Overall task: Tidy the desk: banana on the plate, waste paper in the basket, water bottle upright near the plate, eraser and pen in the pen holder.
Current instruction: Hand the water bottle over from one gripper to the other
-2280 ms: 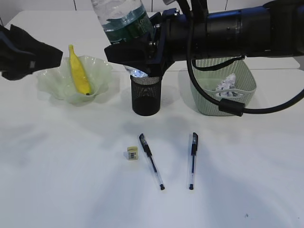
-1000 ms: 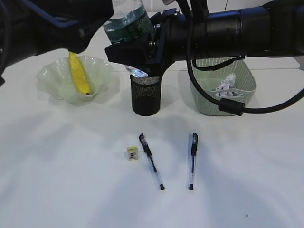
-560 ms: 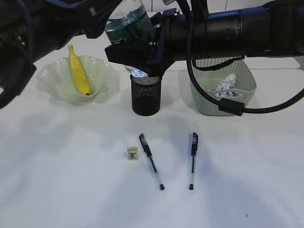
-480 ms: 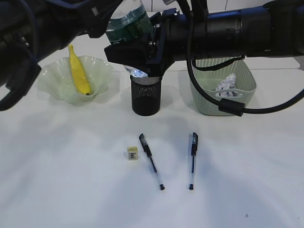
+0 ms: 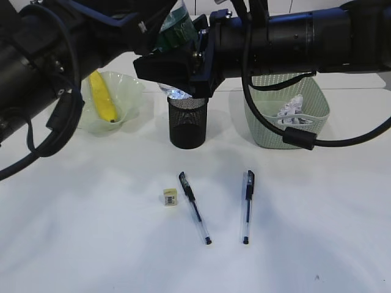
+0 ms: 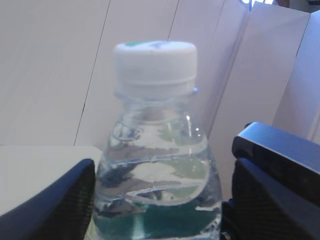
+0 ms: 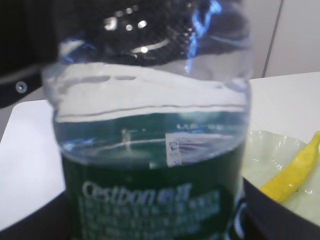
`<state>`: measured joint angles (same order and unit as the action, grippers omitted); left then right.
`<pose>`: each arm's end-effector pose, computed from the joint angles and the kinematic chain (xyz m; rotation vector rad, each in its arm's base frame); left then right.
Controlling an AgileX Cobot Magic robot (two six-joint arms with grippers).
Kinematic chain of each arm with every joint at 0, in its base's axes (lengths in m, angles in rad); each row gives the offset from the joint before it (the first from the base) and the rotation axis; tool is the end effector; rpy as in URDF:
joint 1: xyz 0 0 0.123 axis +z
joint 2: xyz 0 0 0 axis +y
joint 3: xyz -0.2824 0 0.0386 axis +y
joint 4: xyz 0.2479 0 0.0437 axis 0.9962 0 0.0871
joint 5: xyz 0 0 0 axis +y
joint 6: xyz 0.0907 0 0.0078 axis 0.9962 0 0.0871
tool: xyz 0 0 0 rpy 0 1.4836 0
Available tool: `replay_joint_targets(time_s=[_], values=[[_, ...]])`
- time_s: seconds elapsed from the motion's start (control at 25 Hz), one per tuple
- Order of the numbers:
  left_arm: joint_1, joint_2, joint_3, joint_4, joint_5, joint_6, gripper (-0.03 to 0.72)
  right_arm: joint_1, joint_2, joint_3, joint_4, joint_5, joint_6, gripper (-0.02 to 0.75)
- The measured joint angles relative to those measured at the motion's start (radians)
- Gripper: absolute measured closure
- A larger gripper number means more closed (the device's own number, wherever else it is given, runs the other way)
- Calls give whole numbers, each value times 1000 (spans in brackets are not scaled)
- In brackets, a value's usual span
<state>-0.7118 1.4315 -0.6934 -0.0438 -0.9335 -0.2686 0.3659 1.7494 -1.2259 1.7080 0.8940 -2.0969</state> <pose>0.2287 -0.1930 0.2987 0.2458 1.3126 -0.8364 0.3300 0.2018 0.2927 -1.1475 1.4098 0.8443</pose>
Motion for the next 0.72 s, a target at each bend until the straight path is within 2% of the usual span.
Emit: replay_joint_targets(time_s=[0.28,0.72], values=[[0,24,0,2,-72,-20,94,0,0,0,0,25,0,324],[-1,40,0,2,-87,-72,95,0,0,0,-18,90,0,324]])
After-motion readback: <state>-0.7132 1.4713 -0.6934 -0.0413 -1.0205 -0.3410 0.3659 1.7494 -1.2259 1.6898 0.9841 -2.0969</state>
